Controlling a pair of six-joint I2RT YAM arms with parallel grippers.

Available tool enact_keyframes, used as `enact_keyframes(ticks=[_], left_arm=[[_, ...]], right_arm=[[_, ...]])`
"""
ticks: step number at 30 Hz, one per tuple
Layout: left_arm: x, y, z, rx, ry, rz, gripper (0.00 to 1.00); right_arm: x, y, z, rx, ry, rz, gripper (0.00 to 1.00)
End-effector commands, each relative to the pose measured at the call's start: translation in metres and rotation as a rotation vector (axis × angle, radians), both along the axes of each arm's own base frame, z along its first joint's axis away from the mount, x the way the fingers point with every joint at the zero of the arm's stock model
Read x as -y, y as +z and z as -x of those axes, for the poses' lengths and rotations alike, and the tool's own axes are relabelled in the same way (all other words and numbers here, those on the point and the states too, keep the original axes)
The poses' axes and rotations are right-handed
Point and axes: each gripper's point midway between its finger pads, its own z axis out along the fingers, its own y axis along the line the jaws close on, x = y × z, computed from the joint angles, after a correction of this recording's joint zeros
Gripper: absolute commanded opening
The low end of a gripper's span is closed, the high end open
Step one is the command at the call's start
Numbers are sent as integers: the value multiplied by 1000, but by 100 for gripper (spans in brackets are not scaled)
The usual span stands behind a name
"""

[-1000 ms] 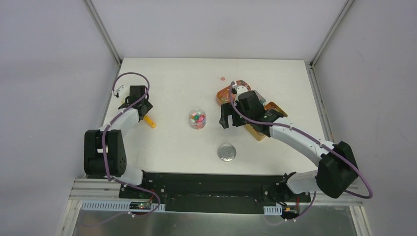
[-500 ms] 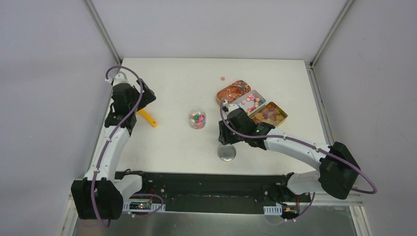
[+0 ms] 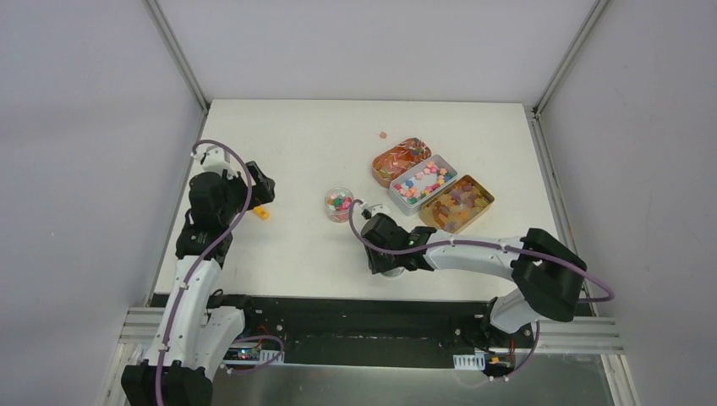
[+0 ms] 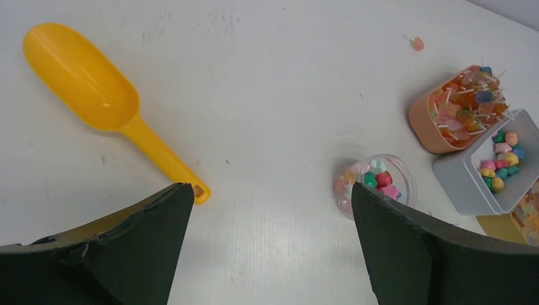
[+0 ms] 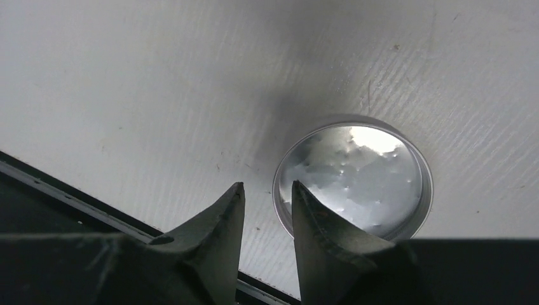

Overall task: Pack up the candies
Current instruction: Pick up the bottle lid at the center of the board.

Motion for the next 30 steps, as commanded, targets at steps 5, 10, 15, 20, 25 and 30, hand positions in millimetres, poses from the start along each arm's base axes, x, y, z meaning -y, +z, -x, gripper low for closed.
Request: enact_keyframes(ticks=[5, 10, 15, 20, 25, 30], left_arm=[[5, 13, 4, 54, -41, -70, 97], [5, 17, 6, 73, -40, -85, 94], [2, 15, 7, 73, -22, -91, 93], [3, 17, 5, 80, -26, -87, 92], [11, 15, 2, 76, -69, -67, 92], [33, 33, 2, 151, -204, -49, 91]], right_arm=[[-16, 0, -12, 29, -31, 36, 34], [-12, -14, -12, 28, -15, 81, 26], [-16, -11, -15, 46, 4, 66, 9], [-20, 0, -20, 79, 11, 40, 1], [-40, 36, -31, 139, 51, -60, 0], [-66, 73, -50, 103, 98, -251, 0]])
